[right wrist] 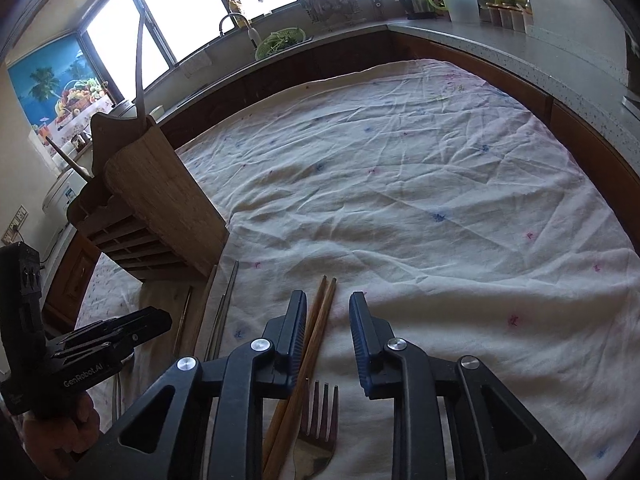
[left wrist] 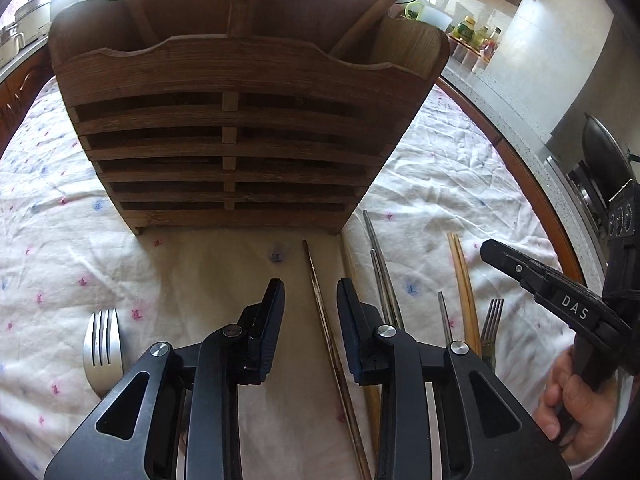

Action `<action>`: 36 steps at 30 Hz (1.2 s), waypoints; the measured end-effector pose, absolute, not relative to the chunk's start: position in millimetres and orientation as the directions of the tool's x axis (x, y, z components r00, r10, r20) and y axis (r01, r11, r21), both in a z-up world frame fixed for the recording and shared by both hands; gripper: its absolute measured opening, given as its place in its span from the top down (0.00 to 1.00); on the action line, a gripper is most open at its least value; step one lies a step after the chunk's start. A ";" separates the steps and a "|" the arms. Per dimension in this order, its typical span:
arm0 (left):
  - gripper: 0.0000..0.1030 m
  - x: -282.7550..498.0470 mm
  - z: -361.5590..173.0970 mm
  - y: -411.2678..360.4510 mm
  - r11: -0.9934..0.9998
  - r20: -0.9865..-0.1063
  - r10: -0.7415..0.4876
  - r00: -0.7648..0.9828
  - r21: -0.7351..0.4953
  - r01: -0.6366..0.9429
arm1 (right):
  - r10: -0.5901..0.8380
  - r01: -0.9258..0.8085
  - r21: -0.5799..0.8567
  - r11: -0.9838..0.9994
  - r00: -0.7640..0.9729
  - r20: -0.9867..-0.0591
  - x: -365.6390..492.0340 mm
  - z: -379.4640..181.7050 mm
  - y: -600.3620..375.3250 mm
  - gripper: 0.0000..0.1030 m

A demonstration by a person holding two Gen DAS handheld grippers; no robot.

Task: Organize utensils
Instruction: 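Close the left tool on a metal chopstick while the right tool grasps a wooden chopstick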

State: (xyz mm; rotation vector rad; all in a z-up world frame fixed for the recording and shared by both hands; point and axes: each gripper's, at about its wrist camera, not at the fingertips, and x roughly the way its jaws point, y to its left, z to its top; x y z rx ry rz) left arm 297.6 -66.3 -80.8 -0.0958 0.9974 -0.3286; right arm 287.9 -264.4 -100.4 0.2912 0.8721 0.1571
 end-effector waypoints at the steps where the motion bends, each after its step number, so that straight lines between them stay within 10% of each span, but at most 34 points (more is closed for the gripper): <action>1: 0.77 299.4 -82.3 -67.7 0.946 -0.812 -0.314 0.493 -0.224 0.234 | 0.254 -0.017 0.313 0.950 0.628 -0.736 290.3 -103.1 -263.3 0.79; 36: 0.97 300.3 -86.1 -100.8 0.933 -0.836 -0.232 0.496 -0.047 0.357 | 0.276 -0.070 0.300 0.951 0.627 -0.729 294.6 -97.8 -244.1 0.95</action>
